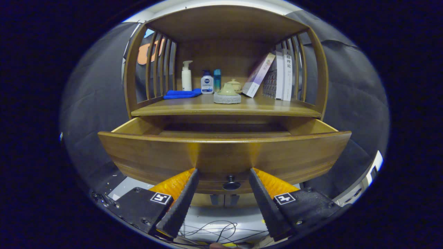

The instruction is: Pull open the drawer, take out the items inside it, and place them on the countertop above the cabinet.

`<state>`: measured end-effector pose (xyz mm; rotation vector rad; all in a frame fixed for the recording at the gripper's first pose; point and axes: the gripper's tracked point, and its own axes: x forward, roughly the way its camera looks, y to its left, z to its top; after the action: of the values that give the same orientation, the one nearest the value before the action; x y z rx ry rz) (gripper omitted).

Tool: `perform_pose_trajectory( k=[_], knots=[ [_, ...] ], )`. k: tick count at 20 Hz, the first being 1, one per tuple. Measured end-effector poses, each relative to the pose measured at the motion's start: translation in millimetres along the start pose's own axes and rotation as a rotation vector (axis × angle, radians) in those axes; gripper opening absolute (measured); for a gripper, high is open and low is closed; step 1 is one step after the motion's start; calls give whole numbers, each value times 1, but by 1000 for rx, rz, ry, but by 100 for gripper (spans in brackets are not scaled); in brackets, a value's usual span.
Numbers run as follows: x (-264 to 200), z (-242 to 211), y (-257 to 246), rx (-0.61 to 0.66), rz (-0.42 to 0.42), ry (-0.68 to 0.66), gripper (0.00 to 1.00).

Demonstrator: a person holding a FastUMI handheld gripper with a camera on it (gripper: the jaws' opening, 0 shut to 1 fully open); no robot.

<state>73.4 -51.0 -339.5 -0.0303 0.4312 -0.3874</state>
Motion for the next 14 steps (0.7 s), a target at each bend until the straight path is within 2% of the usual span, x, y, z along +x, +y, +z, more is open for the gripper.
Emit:
perform_pose_trajectory(
  k=[14],
  knots=[
    [56,28,2,-29,-25,-1,93]
  ],
)
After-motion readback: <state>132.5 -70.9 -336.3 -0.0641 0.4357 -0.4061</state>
